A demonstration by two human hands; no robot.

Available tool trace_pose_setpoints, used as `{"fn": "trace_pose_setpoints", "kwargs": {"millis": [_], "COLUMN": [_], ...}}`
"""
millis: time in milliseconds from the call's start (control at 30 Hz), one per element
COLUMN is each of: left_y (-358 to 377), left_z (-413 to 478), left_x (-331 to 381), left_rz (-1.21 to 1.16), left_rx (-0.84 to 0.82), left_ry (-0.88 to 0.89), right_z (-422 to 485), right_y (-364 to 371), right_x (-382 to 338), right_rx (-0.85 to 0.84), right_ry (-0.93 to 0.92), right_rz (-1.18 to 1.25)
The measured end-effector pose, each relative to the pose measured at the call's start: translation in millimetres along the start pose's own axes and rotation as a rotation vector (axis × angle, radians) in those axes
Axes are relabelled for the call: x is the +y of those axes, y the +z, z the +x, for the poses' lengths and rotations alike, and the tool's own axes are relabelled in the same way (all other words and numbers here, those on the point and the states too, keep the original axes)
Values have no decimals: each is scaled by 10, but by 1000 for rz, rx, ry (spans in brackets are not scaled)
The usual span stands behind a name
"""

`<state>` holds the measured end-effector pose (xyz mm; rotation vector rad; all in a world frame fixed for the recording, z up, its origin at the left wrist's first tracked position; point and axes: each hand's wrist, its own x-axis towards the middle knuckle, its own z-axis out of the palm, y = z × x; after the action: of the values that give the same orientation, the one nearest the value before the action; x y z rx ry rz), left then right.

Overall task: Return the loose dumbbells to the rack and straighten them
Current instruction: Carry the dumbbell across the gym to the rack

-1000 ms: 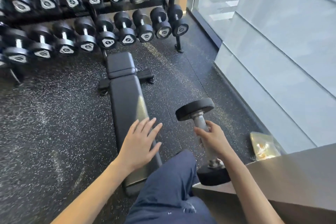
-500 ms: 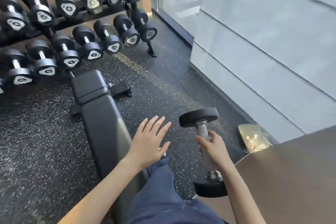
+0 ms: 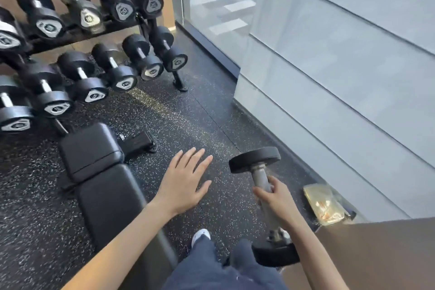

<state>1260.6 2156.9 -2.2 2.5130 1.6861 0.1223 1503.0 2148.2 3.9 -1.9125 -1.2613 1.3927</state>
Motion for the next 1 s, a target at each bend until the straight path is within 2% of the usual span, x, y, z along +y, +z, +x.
{"fn": "trace_pose_setpoints", "kwargs": {"millis": [333, 767, 1000], "left_y": [52, -187, -174], "left_z": [672, 2835, 3655], "left_x": [-766, -1535, -1917], "left_rz": [-1, 11, 9], "left_rx": [-38, 39, 29], "left_ry": [-129, -290, -332], "right_z": [1240, 3614, 4481], "right_y": [159, -219, -289], "right_x": [-802, -2236, -2770], "right_rx": [-103, -244, -363], "right_ry": [-68, -262, -221], "right_rz": [-77, -238, -230]}}
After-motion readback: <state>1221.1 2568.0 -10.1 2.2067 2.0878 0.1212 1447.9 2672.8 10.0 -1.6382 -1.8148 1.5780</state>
